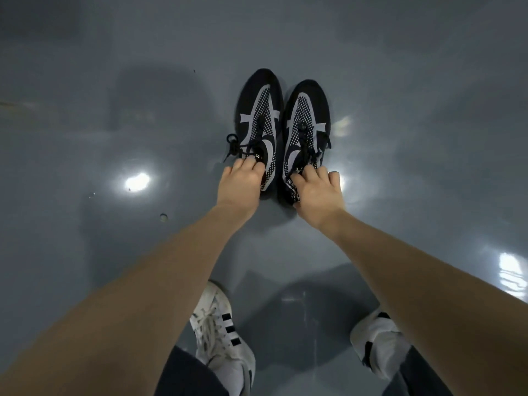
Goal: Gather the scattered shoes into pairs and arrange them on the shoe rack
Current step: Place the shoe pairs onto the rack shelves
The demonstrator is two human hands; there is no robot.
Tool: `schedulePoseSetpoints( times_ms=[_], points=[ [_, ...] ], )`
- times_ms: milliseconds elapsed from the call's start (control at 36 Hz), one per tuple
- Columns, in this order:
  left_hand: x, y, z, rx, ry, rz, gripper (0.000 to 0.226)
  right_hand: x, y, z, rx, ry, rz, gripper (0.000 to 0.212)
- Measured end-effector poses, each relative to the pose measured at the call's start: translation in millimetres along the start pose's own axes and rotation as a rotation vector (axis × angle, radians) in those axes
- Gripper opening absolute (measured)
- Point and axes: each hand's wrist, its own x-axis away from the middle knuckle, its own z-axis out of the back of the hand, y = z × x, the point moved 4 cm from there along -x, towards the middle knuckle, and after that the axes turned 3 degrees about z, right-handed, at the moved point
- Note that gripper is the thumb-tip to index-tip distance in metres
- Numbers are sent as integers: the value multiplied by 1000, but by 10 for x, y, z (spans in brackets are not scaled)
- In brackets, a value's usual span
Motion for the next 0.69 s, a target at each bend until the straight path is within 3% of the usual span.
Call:
schedulePoseSetpoints(
  times_ms=[111, 278, 361, 528, 694],
  points=[
    [-8, 40, 31, 47, 126, -153, 22, 29, -71, 58, 52, 36, 126, 41],
    [148, 122, 196, 149, 238, -262, 27, 205, -76, 153, -32, -71, 96, 44],
    [231, 176, 383, 173, 241, -284, 14, 329, -56, 305, -83, -81, 71, 46],
    [414, 306, 884, 80, 136, -196, 24, 596, -65, 792, -88, -29, 61, 47],
    [762, 581, 1664, -20, 204, -274, 31, 1035, -55, 1442, -109, 12, 49, 46]
  ],
)
